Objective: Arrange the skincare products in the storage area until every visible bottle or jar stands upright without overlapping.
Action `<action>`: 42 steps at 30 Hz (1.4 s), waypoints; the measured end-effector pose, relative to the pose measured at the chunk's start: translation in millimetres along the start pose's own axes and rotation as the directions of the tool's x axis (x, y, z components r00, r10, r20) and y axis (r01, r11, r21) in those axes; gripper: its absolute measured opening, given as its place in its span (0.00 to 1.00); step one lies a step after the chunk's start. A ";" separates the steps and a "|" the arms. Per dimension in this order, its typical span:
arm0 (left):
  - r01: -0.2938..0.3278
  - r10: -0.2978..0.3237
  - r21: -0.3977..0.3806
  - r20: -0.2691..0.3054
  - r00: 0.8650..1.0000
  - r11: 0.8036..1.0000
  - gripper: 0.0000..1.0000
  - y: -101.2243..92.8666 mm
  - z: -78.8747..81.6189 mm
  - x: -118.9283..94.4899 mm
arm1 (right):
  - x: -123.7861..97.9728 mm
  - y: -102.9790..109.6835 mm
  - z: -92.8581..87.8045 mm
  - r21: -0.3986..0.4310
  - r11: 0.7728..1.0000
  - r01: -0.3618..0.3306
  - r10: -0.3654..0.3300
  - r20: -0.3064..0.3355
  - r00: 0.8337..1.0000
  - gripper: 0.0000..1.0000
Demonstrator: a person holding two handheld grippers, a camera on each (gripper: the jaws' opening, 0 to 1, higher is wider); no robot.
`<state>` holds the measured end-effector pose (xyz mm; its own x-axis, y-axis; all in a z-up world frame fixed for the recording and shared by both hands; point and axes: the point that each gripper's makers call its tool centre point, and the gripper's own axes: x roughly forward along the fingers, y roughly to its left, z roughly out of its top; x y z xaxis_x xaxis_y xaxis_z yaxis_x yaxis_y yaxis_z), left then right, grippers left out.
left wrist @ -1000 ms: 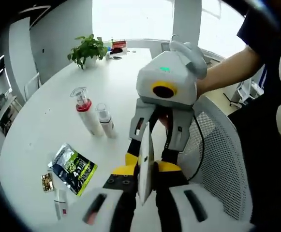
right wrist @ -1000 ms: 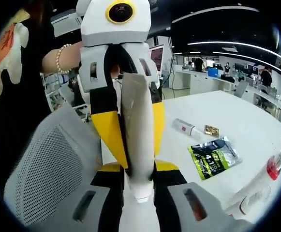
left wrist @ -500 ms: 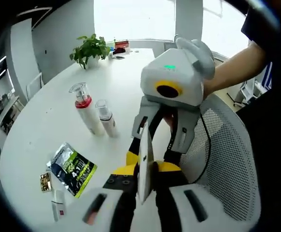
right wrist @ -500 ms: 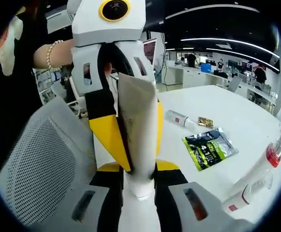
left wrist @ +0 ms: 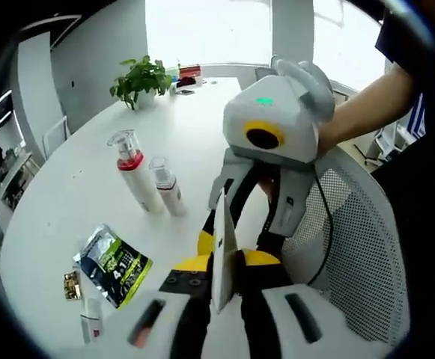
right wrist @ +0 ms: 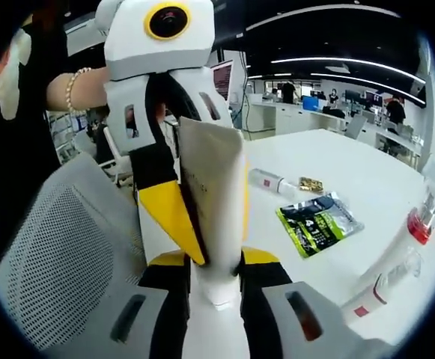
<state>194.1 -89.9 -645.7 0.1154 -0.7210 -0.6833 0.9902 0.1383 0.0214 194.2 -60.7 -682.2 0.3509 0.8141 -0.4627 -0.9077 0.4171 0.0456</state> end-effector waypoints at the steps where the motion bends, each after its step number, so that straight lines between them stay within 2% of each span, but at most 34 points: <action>1: 0.000 0.000 -0.001 0.000 1.000 1.000 0.14 0.2 0.3 0.2 | -1.9 -1.9 0.1 0.010 1.000 0.015 -0.015 0.005 1.000 0.27; 11: -0.028 0.028 0.013 0.016 0.999 1.000 0.14 8.6 4.8 3.7 | -18.7 -15.4 -4.2 0.049 0.994 0.103 -0.103 0.015 0.995 0.32; 13: -0.033 0.032 0.017 0.019 0.999 0.999 0.14 12.1 6.2 6.0 | -24.4 -14.2 3.7 0.126 0.986 0.107 -0.114 0.049 0.992 0.36; 14: -0.034 0.034 0.019 0.020 0.999 0.999 0.14 14.0 6.7 7.0 | -29.6 -15.4 10.0 0.120 0.986 0.117 -0.127 0.085 0.988 0.38; 15: -0.036 0.036 0.021 0.023 0.999 0.999 0.14 15.9 7.8 8.4 | -32.7 -16.1 10.8 0.123 0.984 0.126 -0.138 0.091 0.986 0.39; 23: -0.036 0.035 0.024 0.039 0.999 0.999 0.14 26.2 15.1 15.4 | -53.1 -26.5 2.2 0.140 0.967 0.212 -0.220 0.041 0.975 0.56; 26: -0.037 0.037 0.020 0.042 0.998 0.999 0.14 29.6 17.9 17.8 | -62.0 -35.8 1.6 0.184 0.950 0.253 -0.264 0.041 0.964 0.60; 29: -0.042 0.040 0.024 0.047 0.998 0.999 0.14 33.5 21.3 21.0 | -76.5 -44.7 7.6 0.208 0.928 0.308 -0.327 0.062 0.943 0.62; 33: -0.049 0.047 0.042 0.050 0.998 0.998 0.14 39.7 26.2 25.2 | -87.0 -59.3 2.7 0.246 0.898 0.365 -0.392 0.070 0.917 0.69; 37: -0.054 0.051 0.056 0.051 0.997 0.997 0.14 48.2 31.7 30.6 | -92.0 -63.0 2.5 0.273 0.881 0.386 -0.421 0.080 0.903 0.74; 42: -0.054 0.051 0.065 0.046 0.998 0.996 0.14 60.3 38.1 37.4 | -93.7 -71.1 -1.9 0.270 0.860 0.433 -0.464 0.061 0.884 0.80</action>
<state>261.2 -134.4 -642.1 0.1696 -0.7436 -0.6467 0.9855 0.1326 0.1060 225.4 -167.4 -643.8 0.7450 0.5509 -0.3761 -0.5671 0.8200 0.0777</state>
